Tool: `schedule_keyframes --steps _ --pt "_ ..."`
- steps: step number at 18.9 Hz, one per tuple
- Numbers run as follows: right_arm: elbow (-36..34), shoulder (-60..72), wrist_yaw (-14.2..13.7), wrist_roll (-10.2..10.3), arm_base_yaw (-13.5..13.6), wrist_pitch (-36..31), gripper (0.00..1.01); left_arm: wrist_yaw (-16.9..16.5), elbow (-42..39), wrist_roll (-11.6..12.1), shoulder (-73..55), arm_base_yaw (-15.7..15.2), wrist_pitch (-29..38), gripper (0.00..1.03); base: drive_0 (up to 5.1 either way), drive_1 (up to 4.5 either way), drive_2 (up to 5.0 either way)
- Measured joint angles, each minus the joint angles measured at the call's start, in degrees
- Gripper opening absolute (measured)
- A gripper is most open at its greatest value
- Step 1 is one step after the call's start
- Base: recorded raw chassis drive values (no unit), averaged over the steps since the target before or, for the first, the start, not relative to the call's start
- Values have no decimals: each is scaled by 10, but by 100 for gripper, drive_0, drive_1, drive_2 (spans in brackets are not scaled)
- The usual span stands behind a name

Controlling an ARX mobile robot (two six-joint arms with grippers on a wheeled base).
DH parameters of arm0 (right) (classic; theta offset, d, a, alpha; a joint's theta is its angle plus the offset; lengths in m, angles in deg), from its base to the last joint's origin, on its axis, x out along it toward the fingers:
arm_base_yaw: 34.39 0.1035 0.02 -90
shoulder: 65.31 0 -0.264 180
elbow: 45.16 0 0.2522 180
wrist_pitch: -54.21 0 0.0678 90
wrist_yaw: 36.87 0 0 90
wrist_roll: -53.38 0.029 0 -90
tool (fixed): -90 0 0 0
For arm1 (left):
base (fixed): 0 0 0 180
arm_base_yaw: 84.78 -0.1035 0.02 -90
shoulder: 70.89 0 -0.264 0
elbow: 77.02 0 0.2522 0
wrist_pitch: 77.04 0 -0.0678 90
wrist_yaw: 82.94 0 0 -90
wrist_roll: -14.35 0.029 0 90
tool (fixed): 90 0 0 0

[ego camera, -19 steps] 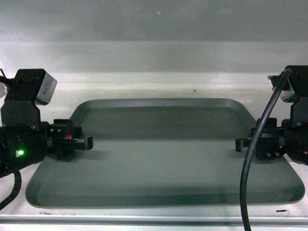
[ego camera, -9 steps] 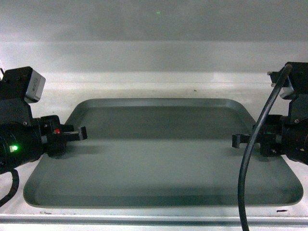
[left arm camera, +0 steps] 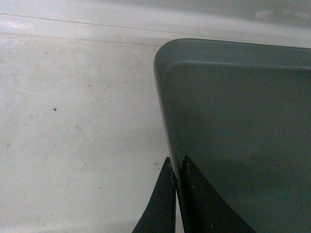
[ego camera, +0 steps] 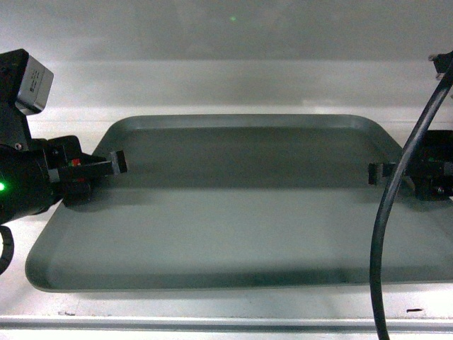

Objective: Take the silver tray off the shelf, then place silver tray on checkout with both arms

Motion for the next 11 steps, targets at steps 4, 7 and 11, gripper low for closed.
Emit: schedule_keyframes --steps 4,7,11 --pt "0 -39 1 -7 0 42 3 -1 0 0 28 1 -30 3 0 0 0" --pt "0 -66 3 -9 -4 60 3 2 -1 0 55 7 -42 3 0 0 0" --pt "0 -80 3 -9 -4 69 3 9 -1 5 80 14 -54 3 0 0 0"
